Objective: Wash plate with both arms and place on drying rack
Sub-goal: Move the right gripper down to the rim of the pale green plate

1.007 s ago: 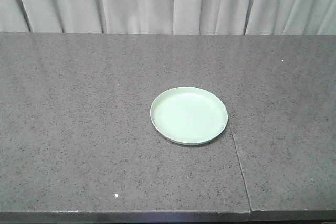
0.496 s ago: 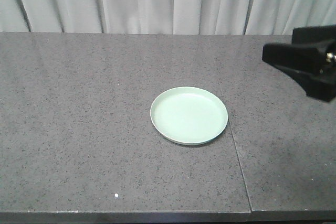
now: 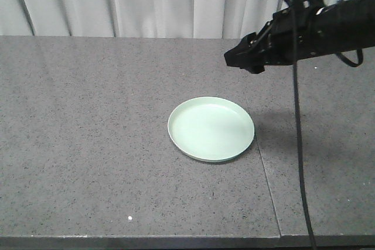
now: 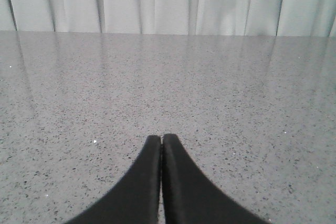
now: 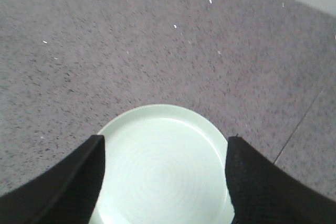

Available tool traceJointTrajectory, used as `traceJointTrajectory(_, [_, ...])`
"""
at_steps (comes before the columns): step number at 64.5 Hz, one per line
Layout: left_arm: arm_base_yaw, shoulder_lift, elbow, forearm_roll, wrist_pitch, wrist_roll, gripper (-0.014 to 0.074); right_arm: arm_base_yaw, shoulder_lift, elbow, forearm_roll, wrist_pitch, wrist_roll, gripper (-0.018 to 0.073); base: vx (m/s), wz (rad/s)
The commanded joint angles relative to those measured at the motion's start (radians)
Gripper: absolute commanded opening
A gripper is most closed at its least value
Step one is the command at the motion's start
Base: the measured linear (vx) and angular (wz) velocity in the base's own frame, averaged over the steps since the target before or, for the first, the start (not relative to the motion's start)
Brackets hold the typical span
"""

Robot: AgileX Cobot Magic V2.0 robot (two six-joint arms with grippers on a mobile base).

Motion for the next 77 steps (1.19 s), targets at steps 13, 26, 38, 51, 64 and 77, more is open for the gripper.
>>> traceJointTrajectory(13, [-0.005,-0.013,-0.03,-0.007,-0.072,-0.007,-0.0006,0.017,0.222,-0.19,-0.407,0.106,0.411,0.048,0.0,0.0])
traceJointTrajectory(26, [-0.005,-0.013,-0.03,-0.007,-0.072,-0.007,-0.0006,0.017,0.342,-0.241,-0.434,0.159,0.436,0.048,0.0,0.0])
traceJointTrajectory(38, [-0.005,-0.013,-0.03,-0.007,-0.072,-0.007,-0.0006,0.017,0.409,-0.257,-0.457,0.165,0.45,0.048,0.0,0.0])
traceJointTrajectory(51, [-0.005,-0.013,-0.03,-0.007,-0.072,-0.007,-0.0006,0.017,0.438,-0.257,-0.458,0.166,0.45,0.047,0.0,0.0])
traceJointTrajectory(64, [-0.005,-0.013,-0.03,-0.007,-0.072,-0.007,-0.0006,0.017,0.444,-0.257,-0.462,0.193,0.45,0.0316,0.0,0.0])
traceJointTrajectory(77, [-0.005,-0.013,-0.03,-0.007,-0.072,-0.007,-0.0006,0.017,0.444,-0.257,-0.47,0.214,0.45,0.0008,0.0,0.0])
